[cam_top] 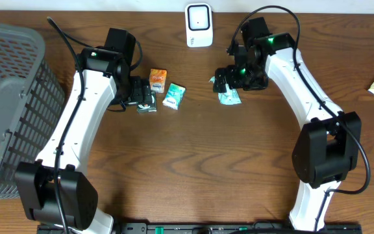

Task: Scan the item barcode
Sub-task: 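Lower the green pouch onto the table and open the right gripper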

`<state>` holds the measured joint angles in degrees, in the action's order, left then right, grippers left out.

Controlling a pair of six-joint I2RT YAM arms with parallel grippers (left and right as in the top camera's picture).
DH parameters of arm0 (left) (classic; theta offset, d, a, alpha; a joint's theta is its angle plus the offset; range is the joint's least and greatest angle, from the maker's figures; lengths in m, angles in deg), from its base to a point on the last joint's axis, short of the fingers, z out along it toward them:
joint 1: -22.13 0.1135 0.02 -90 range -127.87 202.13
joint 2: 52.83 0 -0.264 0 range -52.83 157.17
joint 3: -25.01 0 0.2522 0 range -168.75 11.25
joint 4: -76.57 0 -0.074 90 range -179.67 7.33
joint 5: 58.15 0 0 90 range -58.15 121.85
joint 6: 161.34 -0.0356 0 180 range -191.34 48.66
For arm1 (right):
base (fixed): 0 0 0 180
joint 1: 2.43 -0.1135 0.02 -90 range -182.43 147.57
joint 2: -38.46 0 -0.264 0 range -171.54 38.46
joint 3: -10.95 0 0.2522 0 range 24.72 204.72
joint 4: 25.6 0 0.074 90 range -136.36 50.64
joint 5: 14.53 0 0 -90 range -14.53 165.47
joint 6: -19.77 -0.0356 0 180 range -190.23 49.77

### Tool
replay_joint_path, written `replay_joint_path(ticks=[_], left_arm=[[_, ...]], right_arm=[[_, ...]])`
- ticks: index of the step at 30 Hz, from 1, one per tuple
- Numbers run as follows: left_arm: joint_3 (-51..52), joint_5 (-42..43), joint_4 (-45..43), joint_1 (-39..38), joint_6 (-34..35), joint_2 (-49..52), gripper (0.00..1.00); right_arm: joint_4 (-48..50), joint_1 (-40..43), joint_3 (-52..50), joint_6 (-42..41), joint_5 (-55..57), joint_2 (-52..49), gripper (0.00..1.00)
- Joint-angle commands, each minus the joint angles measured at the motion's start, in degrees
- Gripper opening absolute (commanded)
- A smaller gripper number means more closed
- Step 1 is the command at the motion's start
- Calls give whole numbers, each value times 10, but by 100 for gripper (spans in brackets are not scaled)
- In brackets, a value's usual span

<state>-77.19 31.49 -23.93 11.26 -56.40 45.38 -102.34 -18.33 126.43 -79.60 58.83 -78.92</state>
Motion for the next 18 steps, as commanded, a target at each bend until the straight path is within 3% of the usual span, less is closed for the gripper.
replay_joint_path(ticks=[1, 8, 12, 18], left_arm=[[-8, -5, 2, 3, -3, -2, 98], [-8, -5, 2, 3, -3, -2, 98], [-8, -5, 2, 3, -3, -2, 98], [-8, -5, 2, 3, -3, -2, 98]], right_arm=[[5, -2, -4, -100, 9, -1, 99], [13, -2, -16, -218, 72, -2, 99], [60, 2, -51, -243, 118, -2, 99], [179, 2, -121, -144, 78, -2, 75]])
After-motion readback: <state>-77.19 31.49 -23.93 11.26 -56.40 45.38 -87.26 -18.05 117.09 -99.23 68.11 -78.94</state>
